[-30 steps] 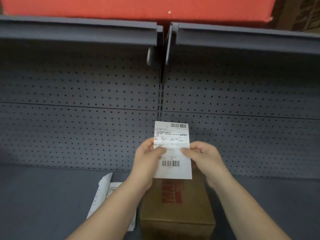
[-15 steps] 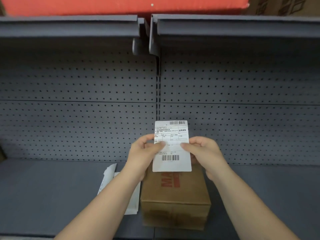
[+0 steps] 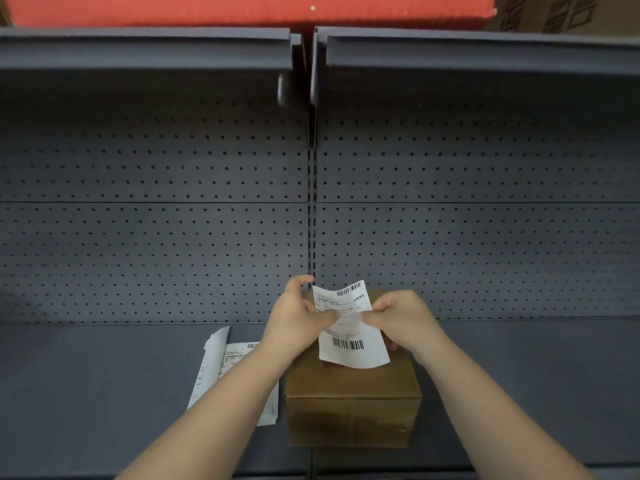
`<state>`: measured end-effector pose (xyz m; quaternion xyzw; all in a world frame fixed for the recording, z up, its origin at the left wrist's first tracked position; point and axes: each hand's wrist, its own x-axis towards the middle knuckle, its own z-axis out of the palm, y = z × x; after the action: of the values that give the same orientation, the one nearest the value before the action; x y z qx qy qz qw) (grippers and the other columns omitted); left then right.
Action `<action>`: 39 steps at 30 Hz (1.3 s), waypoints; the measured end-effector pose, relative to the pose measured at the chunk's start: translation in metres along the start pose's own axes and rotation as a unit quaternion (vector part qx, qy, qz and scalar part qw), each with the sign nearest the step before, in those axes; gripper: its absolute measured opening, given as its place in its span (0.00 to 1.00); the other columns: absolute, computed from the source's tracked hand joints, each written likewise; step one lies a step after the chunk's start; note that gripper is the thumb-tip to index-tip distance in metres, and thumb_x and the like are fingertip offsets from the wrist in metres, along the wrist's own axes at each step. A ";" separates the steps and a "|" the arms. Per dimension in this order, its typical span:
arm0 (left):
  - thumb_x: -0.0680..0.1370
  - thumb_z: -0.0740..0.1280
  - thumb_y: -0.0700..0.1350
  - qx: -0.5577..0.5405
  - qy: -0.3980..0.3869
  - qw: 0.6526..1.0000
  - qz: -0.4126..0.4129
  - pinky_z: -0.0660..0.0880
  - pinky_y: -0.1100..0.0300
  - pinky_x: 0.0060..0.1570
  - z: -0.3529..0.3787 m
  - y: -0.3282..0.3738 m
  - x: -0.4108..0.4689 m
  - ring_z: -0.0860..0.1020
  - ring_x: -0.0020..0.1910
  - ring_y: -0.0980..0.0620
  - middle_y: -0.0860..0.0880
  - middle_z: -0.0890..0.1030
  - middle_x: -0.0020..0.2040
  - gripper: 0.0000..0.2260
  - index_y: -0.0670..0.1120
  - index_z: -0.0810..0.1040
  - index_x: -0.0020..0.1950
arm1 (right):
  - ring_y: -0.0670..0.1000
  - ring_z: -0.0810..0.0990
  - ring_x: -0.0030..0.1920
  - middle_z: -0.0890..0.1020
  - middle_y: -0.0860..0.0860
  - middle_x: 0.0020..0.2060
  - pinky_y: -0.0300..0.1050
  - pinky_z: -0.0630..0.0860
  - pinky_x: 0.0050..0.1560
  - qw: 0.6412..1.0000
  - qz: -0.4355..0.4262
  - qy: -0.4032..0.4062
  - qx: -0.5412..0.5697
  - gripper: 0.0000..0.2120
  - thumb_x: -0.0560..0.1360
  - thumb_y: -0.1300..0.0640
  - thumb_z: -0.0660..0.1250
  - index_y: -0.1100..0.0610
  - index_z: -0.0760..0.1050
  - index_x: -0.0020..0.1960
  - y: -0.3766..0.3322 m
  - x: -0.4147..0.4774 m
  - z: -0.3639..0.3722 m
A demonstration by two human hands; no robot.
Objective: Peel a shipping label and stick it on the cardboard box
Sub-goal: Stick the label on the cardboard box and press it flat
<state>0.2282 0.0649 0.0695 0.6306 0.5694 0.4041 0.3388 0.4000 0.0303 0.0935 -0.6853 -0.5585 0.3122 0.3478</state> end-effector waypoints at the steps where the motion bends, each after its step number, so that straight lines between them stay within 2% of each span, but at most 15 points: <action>1: 0.67 0.76 0.49 0.012 -0.003 1.000 0.003 0.78 0.54 0.45 0.001 -0.001 0.001 0.82 0.39 0.53 0.50 0.78 0.33 0.33 0.52 0.65 0.68 | 0.51 0.76 0.25 0.85 0.57 0.34 0.41 0.70 0.23 1.000 0.001 0.001 -0.006 0.07 0.70 0.57 0.71 0.58 0.79 0.35 0.001 0.001 0.001; 6: 0.68 0.75 0.46 0.076 -0.008 0.997 0.022 0.78 0.55 0.39 0.003 -0.001 0.003 0.79 0.35 0.56 0.53 0.78 0.30 0.34 0.52 0.63 0.70 | 0.48 0.74 0.20 0.83 0.57 0.30 0.37 0.65 0.21 0.999 0.006 -0.005 -0.035 0.06 0.71 0.56 0.71 0.59 0.80 0.37 0.004 0.002 0.001; 11: 0.67 0.75 0.47 0.097 -0.013 0.995 0.018 0.78 0.54 0.40 0.003 0.000 0.004 0.79 0.36 0.55 0.54 0.77 0.31 0.35 0.52 0.63 0.71 | 0.47 0.75 0.20 0.85 0.60 0.33 0.37 0.66 0.21 0.997 0.007 -0.012 -0.075 0.05 0.71 0.57 0.70 0.57 0.79 0.38 0.005 0.005 0.002; 18: 0.68 0.74 0.47 0.125 -0.013 0.992 0.015 0.75 0.57 0.35 0.004 -0.003 0.005 0.78 0.35 0.55 0.54 0.76 0.31 0.32 0.52 0.65 0.69 | 0.45 0.74 0.18 0.83 0.56 0.28 0.36 0.67 0.20 0.993 -0.002 -0.029 -0.116 0.05 0.71 0.56 0.69 0.57 0.79 0.39 0.007 0.009 0.003; 25: 0.68 0.72 0.49 0.157 -0.016 0.987 0.024 0.76 0.57 0.37 0.004 -0.003 0.006 0.81 0.43 0.51 0.55 0.77 0.35 0.30 0.53 0.65 0.68 | 0.45 0.76 0.20 0.81 0.52 0.25 0.38 0.70 0.23 0.989 -0.023 -0.012 -0.148 0.06 0.71 0.54 0.69 0.56 0.79 0.39 0.010 0.009 0.007; 27: 0.69 0.72 0.49 0.167 -0.021 0.985 0.039 0.75 0.58 0.35 0.003 -0.002 0.006 0.80 0.42 0.52 0.54 0.76 0.36 0.27 0.52 0.67 0.67 | 0.46 0.77 0.20 0.82 0.52 0.25 0.39 0.71 0.24 0.988 -0.029 -0.007 -0.151 0.07 0.71 0.54 0.70 0.57 0.79 0.39 0.010 0.009 0.007; 30: 0.72 0.70 0.51 0.193 -0.015 0.979 0.068 0.75 0.60 0.31 -0.006 -0.002 0.003 0.77 0.35 0.56 0.55 0.76 0.34 0.18 0.52 0.73 0.59 | 0.48 0.79 0.24 0.83 0.51 0.29 0.44 0.78 0.30 0.988 -0.037 0.016 -0.150 0.08 0.71 0.51 0.71 0.55 0.78 0.37 0.011 0.006 0.000; 32: 0.73 0.68 0.51 0.223 0.008 0.970 0.100 0.78 0.58 0.36 -0.014 -0.006 -0.001 0.78 0.36 0.55 0.55 0.78 0.38 0.13 0.53 0.75 0.56 | 0.45 0.79 0.30 0.81 0.46 0.31 0.43 0.77 0.33 0.981 -0.068 0.053 -0.172 0.07 0.71 0.50 0.71 0.52 0.78 0.37 0.015 0.004 -0.005; 34: 0.74 0.67 0.48 0.237 0.017 0.957 0.168 0.79 0.57 0.41 -0.017 -0.011 -0.004 0.78 0.38 0.54 0.53 0.79 0.45 0.10 0.53 0.78 0.55 | 0.40 0.77 0.38 0.80 0.42 0.36 0.39 0.75 0.37 0.973 -0.136 0.070 -0.172 0.02 0.72 0.51 0.71 0.49 0.79 0.43 0.019 0.000 -0.006; 37: 0.73 0.67 0.43 0.203 -0.057 0.937 0.278 0.76 0.60 0.49 -0.012 -0.016 -0.008 0.77 0.44 0.56 0.54 0.82 0.48 0.09 0.51 0.83 0.50 | 0.41 0.77 0.45 0.81 0.44 0.45 0.38 0.75 0.47 0.947 -0.274 0.004 -0.170 0.05 0.72 0.57 0.71 0.51 0.82 0.48 0.024 -0.002 0.007; 39: 0.73 0.66 0.42 0.190 -0.108 0.927 0.304 0.75 0.61 0.53 -0.006 -0.016 -0.010 0.78 0.49 0.56 0.53 0.84 0.47 0.09 0.49 0.84 0.49 | 0.44 0.78 0.46 0.81 0.46 0.46 0.43 0.77 0.50 0.930 -0.315 -0.033 -0.185 0.04 0.73 0.57 0.70 0.54 0.82 0.47 0.026 -0.001 0.017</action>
<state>0.2154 0.0566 0.0562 0.8655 0.3768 0.3019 0.1330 0.3998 0.0278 0.0622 -0.5161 -0.8045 0.1000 0.2765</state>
